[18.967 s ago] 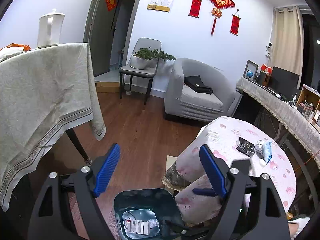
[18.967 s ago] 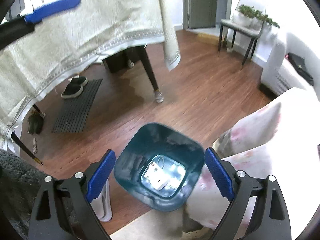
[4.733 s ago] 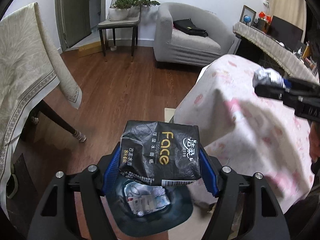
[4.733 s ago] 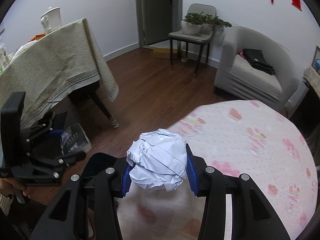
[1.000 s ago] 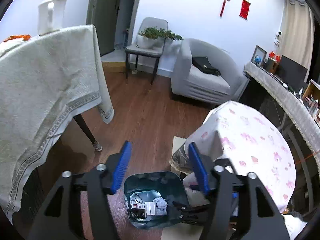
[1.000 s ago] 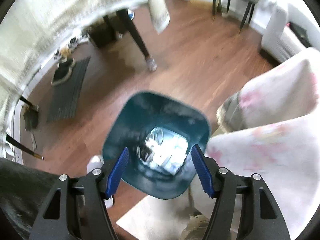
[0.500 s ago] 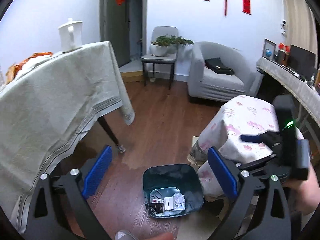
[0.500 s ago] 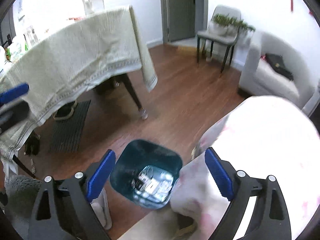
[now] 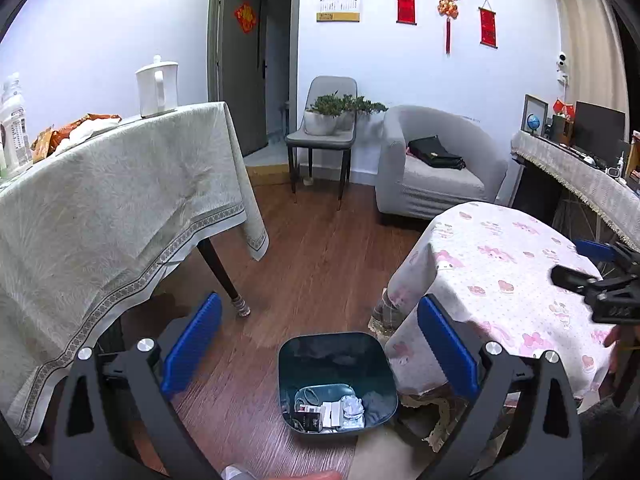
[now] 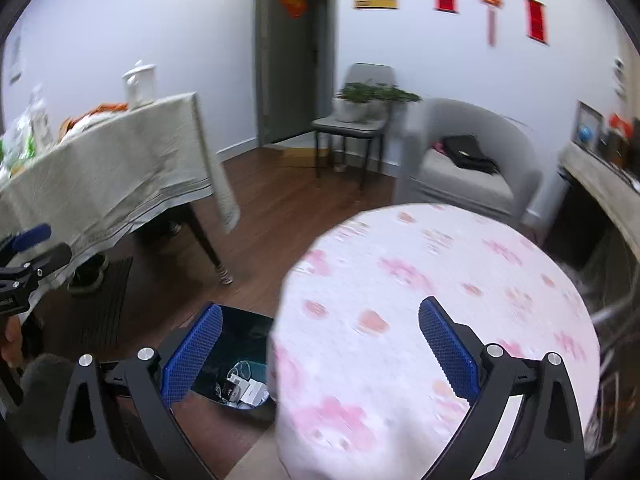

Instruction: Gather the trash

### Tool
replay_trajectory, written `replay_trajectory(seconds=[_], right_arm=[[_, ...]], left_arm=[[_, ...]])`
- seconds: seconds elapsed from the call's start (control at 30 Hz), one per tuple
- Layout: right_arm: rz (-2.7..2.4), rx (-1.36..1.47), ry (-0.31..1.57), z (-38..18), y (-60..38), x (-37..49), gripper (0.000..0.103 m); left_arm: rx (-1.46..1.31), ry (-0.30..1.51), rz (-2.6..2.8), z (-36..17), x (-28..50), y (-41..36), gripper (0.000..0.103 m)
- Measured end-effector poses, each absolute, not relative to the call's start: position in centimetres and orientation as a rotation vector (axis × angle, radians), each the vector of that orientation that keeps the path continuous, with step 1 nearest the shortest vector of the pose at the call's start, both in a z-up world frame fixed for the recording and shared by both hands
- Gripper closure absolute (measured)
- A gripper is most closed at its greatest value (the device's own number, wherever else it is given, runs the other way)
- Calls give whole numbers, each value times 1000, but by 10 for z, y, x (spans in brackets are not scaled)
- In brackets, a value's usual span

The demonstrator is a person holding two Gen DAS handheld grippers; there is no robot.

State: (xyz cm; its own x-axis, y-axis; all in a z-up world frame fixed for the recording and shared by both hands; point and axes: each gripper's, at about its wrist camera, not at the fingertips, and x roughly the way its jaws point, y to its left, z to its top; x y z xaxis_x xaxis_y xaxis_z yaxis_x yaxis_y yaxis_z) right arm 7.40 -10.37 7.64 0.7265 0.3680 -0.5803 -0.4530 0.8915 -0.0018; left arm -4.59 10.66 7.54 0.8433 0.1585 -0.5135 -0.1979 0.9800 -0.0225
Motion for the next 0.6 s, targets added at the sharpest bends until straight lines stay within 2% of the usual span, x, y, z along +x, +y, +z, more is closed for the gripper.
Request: replay_trajectory(seconds=[0.3,0.6], right_arm=[[340,-27,568,66,-172,44,4],[271,-52,569,38,-193,21,4]], left_arm=[[-78,530,186,60,-51,102,3],[-46,596,175,23,-55,92,3]])
